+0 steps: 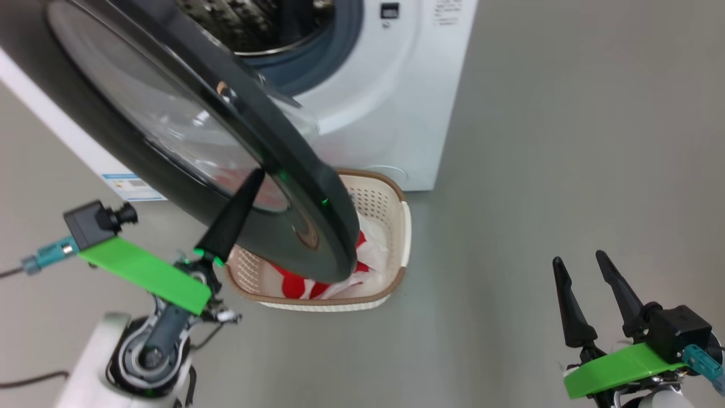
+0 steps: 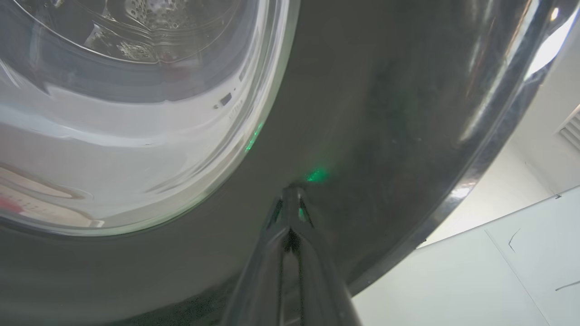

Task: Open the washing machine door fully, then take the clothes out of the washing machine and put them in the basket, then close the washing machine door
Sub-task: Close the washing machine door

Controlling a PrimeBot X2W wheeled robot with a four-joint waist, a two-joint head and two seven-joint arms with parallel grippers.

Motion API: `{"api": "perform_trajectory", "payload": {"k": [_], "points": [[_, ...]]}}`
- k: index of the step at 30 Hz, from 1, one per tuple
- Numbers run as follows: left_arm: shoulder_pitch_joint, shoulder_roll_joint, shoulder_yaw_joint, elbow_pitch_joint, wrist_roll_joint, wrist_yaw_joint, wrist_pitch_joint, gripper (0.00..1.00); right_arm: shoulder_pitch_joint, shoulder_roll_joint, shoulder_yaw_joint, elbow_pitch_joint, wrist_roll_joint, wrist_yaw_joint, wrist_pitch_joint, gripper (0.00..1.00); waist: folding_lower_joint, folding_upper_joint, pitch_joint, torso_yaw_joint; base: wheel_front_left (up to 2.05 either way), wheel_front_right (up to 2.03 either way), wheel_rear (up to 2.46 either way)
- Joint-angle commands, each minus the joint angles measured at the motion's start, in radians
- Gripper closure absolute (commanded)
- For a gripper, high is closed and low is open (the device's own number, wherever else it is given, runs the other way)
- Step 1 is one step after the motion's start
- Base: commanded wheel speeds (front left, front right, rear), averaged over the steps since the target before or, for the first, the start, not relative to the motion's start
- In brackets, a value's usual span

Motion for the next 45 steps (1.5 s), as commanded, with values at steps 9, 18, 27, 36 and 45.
{"api": "perform_trajectory", "payload": {"k": [9, 18, 27, 36, 45], "points": [[-0.152, 0.049, 0.008, 0.043, 0.003, -0.007, -0.084, 1.00, -0.052, 0.001, 0.020, -0.029, 0.005, 0.005, -0.006, 0.00, 0.0000, -0.0001, 0.063, -0.097, 0.00, 0.00, 0.00], [-0.272, 0.068, -0.026, 0.128, 0.013, -0.007, -0.182, 1.00, -0.062, 0.001, 0.021, -0.032, 0.029, 0.005, -0.006, 0.00, 0.0000, -0.0001, 0.092, -0.144, 0.00, 0.00, 0.00], [-0.405, 0.084, -0.047, 0.242, 0.013, -0.007, -0.264, 1.00, -0.079, 0.001, 0.030, -0.032, 0.049, 0.005, -0.006, 0.00, 0.0000, -0.0001, 0.118, -0.183, 0.00, 0.00, 0.00], [-0.459, 0.106, -0.080, 0.304, -0.003, -0.007, -0.310, 1.00, -0.081, 0.001, 0.031, -0.032, 0.061, 0.005, -0.006, 0.00, 0.0000, -0.0001, 0.122, -0.209, 0.00, 0.00, 0.00], [-0.402, 0.117, -0.114, 0.284, -0.026, -0.007, -0.340, 1.00, -0.067, 0.001, 0.015, -0.031, 0.052, 0.005, -0.006, 0.00, 0.0000, -0.0001, 0.098, -0.183, 0.00, 0.00, 0.00]]}}
